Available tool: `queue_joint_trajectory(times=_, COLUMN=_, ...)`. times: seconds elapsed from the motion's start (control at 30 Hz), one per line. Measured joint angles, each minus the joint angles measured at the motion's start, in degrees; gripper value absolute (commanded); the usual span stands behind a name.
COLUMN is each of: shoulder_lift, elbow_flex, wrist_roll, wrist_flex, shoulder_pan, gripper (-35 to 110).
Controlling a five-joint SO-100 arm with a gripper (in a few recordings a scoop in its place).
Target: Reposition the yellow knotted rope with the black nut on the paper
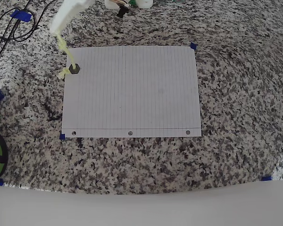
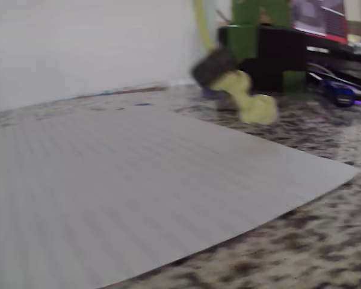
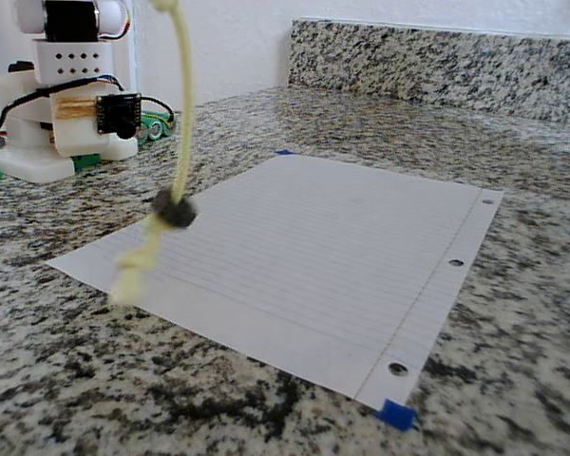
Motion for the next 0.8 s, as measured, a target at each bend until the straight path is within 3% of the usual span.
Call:
queue_joint_trajectory(times=0.37, shoulder_lift=-0.09, elbow_flex=8.09, wrist_roll=11.34, wrist_flex=6.86, shoulder_pan=-18.02, gripper=0)
queue_joint_trajectory(times=0.8, shoulder_lift=-0.35, elbow_flex=10.99, wrist_roll=22.24, wrist_flex=8.17, shoulder_pan=-34.37, gripper=0)
